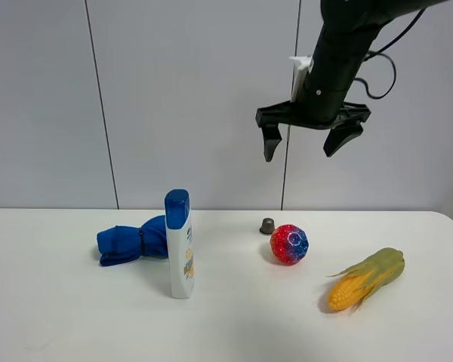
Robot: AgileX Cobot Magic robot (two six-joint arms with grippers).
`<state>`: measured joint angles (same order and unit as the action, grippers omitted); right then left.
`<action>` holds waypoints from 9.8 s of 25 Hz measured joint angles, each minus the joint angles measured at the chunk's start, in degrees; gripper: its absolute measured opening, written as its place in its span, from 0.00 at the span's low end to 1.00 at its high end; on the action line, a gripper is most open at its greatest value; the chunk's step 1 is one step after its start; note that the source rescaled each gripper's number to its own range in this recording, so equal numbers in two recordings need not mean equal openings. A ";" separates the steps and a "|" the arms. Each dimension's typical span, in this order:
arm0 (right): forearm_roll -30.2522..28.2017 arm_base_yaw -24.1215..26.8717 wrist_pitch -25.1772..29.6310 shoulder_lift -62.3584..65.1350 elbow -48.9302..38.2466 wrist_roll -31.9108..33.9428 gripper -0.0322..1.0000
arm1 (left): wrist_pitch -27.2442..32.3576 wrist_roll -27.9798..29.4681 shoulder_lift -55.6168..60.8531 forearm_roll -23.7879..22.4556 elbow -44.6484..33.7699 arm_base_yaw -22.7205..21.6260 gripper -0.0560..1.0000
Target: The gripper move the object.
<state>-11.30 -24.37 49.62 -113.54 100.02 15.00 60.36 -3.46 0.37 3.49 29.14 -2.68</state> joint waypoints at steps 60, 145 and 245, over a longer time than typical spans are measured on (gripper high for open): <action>-7.42 1.39 -23.21 -27.04 6.27 19.09 0.51 | 0.00 0.00 0.00 0.00 0.00 0.00 1.00; 26.61 -30.25 -18.19 -24.99 6.52 -62.85 0.03 | 0.00 0.00 0.00 0.00 0.00 0.00 1.00; 6.22 27.49 20.05 109.48 -62.10 -11.31 0.81 | 0.00 0.00 0.00 0.00 0.00 0.00 1.00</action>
<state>-5.08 3.12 69.67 -4.06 37.91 3.69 60.36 -3.46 0.37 3.49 29.14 -2.68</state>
